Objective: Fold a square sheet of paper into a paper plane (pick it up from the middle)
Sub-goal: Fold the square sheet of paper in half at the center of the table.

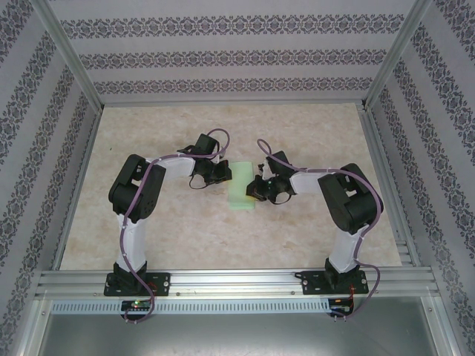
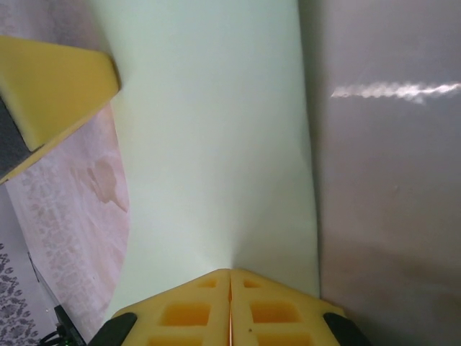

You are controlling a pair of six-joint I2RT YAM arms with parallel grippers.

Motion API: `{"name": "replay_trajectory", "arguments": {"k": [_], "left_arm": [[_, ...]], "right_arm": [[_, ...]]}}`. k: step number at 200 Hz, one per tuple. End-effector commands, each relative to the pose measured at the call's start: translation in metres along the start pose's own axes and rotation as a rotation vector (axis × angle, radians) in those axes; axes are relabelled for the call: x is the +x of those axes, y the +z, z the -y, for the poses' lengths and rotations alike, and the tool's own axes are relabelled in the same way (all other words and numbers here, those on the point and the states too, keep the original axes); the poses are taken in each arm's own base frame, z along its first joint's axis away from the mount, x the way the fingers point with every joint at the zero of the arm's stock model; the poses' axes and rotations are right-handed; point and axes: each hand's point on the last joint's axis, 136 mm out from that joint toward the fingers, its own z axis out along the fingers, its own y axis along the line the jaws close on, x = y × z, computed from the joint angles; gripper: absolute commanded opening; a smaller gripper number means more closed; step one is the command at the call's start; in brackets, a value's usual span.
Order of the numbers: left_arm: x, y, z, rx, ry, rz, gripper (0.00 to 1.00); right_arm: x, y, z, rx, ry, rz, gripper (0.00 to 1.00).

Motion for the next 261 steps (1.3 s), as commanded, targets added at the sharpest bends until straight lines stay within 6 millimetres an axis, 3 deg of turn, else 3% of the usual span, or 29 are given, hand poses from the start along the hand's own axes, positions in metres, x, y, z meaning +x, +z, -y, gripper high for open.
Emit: {"name": "replay_trajectory", "arguments": {"k": [1,49,64,93,125,153,194,261], "left_arm": [[0.079,0.021,-0.117,-0.396,-0.17,-0.201,0.0],[0.079,0.02,-0.116,-0.394,-0.169,-0.2,0.0],[0.078,0.02,-0.116,-0.393,-0.167,-0.197,0.0],[0.076,0.021,-0.112,-0.374,-0.162,-0.192,0.0],[0.072,0.019,-0.105,-0.362,-0.153,-0.183,0.0],[0.071,0.019,-0.103,-0.356,-0.152,-0.185,0.0],[0.071,0.021,-0.103,-0.359,-0.156,-0.186,0.0],[0.071,0.022,-0.107,-0.373,-0.173,-0.17,0.0]], "right_arm": [[0.034,-0.003,0.022,0.057,0.025,-0.088,0.09],[0.064,-0.018,0.037,0.106,0.013,-0.147,0.09],[0.049,-0.03,0.027,0.117,-0.033,-0.095,0.1],[0.005,-0.041,-0.023,0.041,-0.13,-0.001,0.12],[-0.029,-0.021,-0.05,0.007,-0.153,0.013,0.11],[-0.044,0.002,-0.049,0.008,-0.131,-0.001,0.1],[-0.024,0.018,-0.037,0.005,-0.117,-0.07,0.07],[0.022,0.014,0.006,0.069,-0.071,-0.15,0.07]]}}
